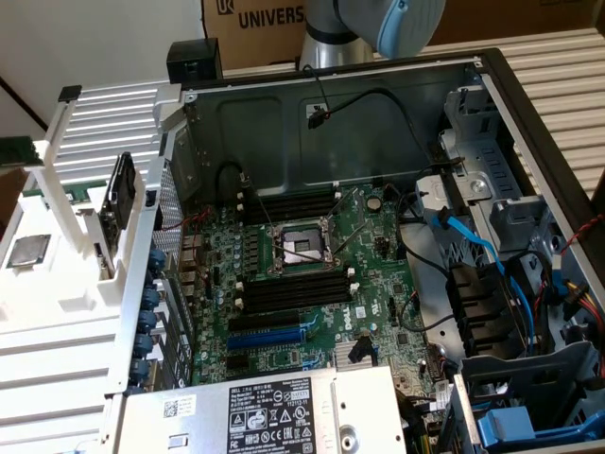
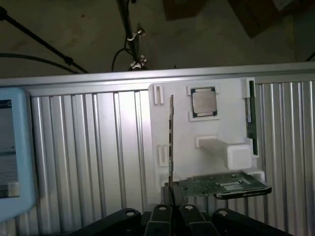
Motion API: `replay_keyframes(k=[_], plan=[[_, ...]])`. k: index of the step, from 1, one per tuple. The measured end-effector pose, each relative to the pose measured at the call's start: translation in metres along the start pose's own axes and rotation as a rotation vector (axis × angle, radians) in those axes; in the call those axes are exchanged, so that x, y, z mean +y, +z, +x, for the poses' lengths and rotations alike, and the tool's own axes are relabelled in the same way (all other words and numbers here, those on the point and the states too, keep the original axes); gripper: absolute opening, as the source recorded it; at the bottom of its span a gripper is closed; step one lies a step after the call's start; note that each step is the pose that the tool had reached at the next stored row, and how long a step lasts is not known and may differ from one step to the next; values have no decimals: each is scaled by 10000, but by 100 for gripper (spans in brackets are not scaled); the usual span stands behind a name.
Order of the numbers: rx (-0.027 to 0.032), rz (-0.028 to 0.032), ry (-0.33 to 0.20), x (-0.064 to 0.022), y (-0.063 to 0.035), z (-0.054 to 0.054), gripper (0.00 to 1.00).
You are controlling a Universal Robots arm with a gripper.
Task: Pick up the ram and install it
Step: 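Pick up the ram and move it above insertion slot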
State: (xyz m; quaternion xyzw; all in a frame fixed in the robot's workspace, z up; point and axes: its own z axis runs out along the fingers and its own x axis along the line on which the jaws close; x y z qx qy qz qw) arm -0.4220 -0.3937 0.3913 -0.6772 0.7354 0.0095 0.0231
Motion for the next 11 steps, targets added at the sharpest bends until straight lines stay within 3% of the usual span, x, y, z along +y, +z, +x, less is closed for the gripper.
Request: replay_keyframes(k=[1,4,7,11], plan=[[-1,-2,1,-62,-91,-6,12],[0,-5,0,-181,-244,-19,12],[1,-6,1,-337,-278,-28,12],[2,-3,70,-396,-277,-33,12]])
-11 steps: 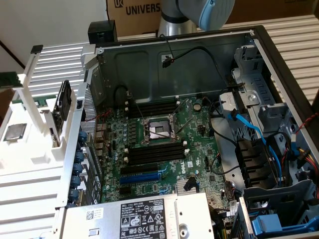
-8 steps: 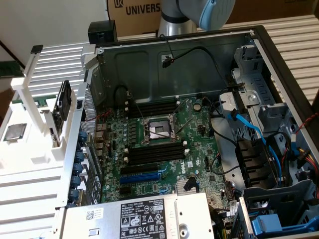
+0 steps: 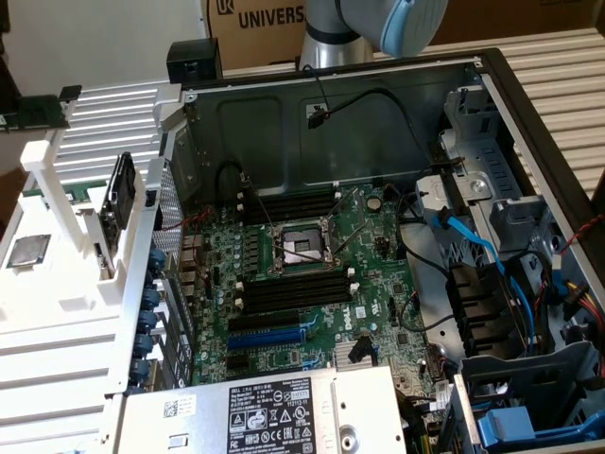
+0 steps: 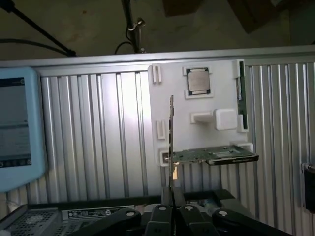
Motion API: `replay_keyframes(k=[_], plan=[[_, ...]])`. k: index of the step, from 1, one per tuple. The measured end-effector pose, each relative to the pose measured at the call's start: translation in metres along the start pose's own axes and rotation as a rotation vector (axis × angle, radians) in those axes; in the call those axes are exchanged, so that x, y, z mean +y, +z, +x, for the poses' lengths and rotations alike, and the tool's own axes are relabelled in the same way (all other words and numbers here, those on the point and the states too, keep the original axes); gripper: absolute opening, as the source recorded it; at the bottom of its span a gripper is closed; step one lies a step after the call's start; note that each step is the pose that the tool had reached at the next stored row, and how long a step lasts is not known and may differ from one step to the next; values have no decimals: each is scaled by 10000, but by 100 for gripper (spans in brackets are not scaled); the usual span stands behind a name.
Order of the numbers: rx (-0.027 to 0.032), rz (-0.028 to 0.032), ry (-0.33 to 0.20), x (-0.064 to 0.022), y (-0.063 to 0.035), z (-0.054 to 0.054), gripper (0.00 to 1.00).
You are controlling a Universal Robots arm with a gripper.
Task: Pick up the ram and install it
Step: 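Pick up the ram and move it above insertion slot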
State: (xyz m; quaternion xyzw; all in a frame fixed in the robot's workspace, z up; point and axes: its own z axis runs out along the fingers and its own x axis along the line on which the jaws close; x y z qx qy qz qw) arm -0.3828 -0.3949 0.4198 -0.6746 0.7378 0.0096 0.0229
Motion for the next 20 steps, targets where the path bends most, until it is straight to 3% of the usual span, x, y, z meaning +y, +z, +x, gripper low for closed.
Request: replay_keyframes(k=[4,5,10,11,16,17,19,20], plan=[[2,7,151,-38,0,-3,12],[2,9,152,-116,2,-10,12],[3,7,153,-346,1,-31,12],[2,8,152,-437,0,-39,12],[-15,3,152,-661,4,-59,12],[-16,-26,153,-740,3,-66,12],[-10,-85,157,-810,0,-72,12],[-9,-87,157,-857,-1,-77,12]])
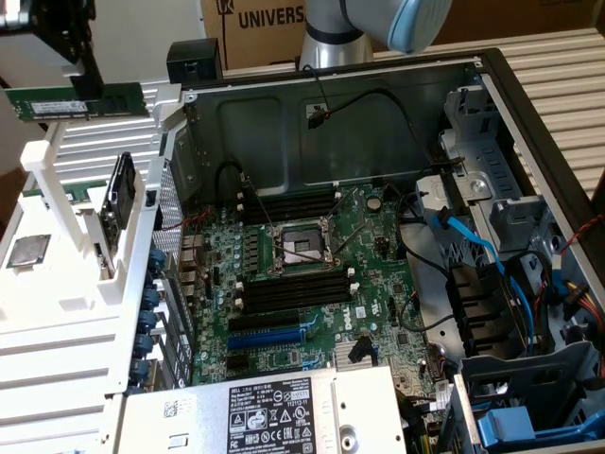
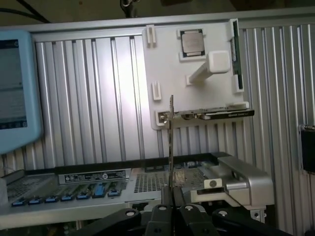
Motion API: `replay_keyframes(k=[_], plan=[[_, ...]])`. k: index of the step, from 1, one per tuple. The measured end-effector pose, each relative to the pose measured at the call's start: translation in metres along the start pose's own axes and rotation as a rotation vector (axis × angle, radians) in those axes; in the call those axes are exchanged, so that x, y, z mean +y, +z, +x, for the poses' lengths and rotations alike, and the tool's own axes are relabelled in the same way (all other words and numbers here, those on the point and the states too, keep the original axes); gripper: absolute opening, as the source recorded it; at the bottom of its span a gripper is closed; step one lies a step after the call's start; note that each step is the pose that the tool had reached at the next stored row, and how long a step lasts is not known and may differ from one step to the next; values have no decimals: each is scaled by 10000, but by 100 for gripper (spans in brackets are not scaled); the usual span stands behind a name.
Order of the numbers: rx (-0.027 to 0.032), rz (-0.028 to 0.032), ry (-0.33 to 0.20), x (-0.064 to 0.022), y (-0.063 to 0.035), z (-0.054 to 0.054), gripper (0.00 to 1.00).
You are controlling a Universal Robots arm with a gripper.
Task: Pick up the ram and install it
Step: 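Pick up the ram and move it above insertion slot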
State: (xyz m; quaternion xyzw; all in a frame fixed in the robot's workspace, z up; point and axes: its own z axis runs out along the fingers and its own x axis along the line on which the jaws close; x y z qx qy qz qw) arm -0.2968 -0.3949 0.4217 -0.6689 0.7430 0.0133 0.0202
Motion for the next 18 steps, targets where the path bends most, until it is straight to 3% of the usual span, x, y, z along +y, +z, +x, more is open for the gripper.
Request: replay_keyframes(k=[2,3,7,10,11,18], plan=[[-2,0,-1,-89,-2,-9,12],[-3,-1,-2,-180,-1,-19,12],[-4,8,-5,-344,1,-36,12],[-9,60,-6,-483,2,-51,12],[-18,137,-12,-660,5,-69,12],[-30,248,-24,-892,8,-94,12]])
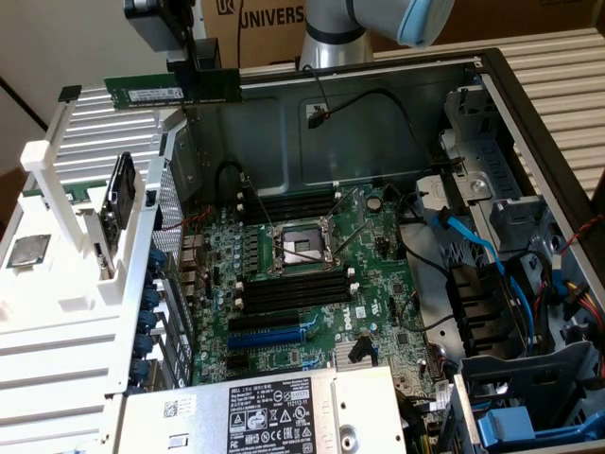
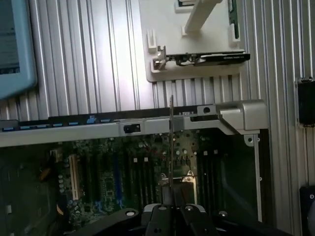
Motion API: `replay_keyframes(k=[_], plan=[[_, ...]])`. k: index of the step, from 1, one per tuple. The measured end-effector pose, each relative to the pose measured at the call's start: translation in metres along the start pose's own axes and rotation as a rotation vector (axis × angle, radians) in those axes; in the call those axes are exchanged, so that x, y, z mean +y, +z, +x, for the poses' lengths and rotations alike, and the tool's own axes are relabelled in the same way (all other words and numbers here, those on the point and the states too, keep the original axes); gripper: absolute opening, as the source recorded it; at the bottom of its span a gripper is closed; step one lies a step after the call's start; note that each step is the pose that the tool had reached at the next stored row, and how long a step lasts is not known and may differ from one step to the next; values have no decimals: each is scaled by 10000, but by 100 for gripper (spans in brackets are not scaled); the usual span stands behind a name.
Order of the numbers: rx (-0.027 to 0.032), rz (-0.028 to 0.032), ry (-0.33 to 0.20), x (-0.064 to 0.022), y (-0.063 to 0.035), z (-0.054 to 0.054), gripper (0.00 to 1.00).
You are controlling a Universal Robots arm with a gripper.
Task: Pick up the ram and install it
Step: 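Pick up the ram and move it above insertion slot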
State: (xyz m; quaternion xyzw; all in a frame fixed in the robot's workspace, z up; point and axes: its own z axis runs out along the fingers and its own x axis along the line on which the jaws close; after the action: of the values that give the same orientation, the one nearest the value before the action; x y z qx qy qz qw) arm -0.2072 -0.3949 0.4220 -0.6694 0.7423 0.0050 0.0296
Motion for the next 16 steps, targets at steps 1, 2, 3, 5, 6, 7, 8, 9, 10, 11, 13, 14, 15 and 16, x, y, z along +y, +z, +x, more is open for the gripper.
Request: replay_keyframes(k=[1,2,3,5,6,7,8,9,10,11,13,14,15,16], plan=[[-2,20,-2,-35,2,-4,12],[-4,41,-4,-66,3,-7,12],[-19,185,-12,-221,21,-22,12],[-28,273,-16,-322,44,-31,12],[-32,332,-19,-383,65,-37,12],[-35,365,-20,-414,76,-39,12],[-38,397,-22,-445,88,-42,12],[-41,425,-24,-474,102,-44,12],[-42,443,-24,-496,117,-46,12],[-43,451,-25,-513,135,-47,12],[-46,458,-40,-532,173,-47,12],[-46,460,-65,-540,191,-47,12],[-49,461,-103,-547,210,-47,12],[-48,460,-141,-554,227,-47,12]])
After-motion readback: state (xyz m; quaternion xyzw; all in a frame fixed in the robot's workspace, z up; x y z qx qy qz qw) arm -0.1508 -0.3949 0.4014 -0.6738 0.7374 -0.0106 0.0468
